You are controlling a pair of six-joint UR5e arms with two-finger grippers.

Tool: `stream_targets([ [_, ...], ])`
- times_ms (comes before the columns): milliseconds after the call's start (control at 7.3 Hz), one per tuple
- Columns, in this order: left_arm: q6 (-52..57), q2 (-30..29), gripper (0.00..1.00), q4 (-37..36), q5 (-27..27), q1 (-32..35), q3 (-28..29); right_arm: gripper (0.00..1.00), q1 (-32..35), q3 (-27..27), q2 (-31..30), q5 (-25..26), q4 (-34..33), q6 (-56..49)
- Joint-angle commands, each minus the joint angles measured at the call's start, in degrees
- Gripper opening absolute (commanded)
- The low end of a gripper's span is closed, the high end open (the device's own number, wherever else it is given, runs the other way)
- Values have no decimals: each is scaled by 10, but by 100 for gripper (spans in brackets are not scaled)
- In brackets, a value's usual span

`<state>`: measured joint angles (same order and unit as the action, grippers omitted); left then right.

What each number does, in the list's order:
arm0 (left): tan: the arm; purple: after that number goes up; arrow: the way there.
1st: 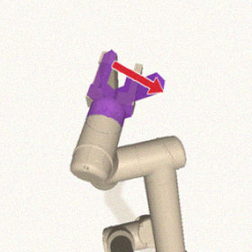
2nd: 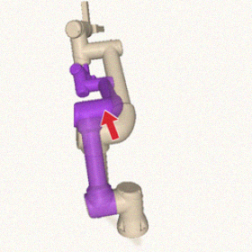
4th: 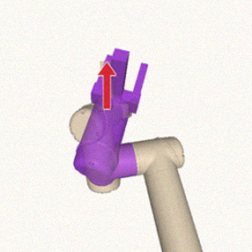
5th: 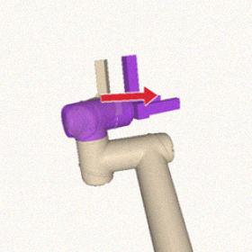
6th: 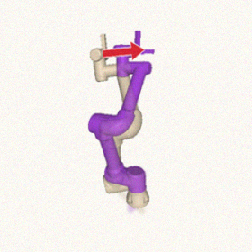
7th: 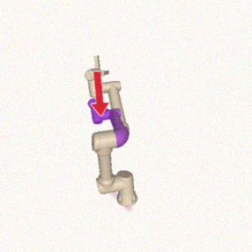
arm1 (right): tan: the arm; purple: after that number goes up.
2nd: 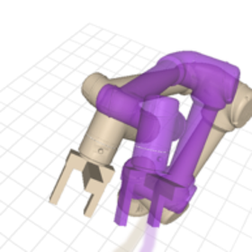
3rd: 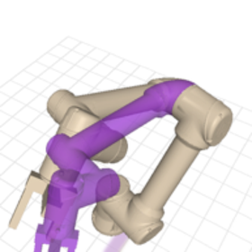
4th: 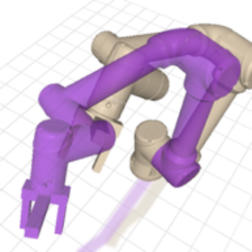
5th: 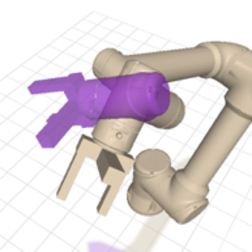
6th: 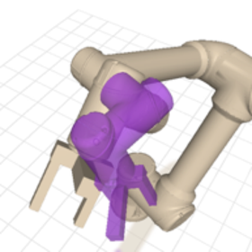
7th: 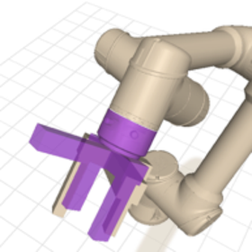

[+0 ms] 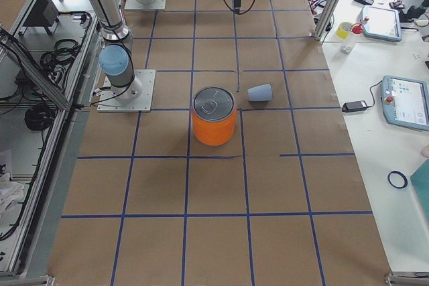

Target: Flip cup

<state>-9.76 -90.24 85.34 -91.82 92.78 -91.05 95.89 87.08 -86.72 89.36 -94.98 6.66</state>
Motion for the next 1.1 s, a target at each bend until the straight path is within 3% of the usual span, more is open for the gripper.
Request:
stream_targets([
  [0, -1, 0, 100, 0, 1, -1, -1, 100, 0, 18, 1, 2, -5, -8],
  [274, -1, -1, 100, 0, 1, -1, -1, 100, -24, 24, 25, 3, -47, -74],
  [685, -1, -1, 100, 0, 0, -1, -2, 100, -131, 15, 132, 1, -91, -88],
  [959, -1, -2, 100, 1, 0, -1, -3, 100, -148, 22, 203, 52, -172, -112],
])
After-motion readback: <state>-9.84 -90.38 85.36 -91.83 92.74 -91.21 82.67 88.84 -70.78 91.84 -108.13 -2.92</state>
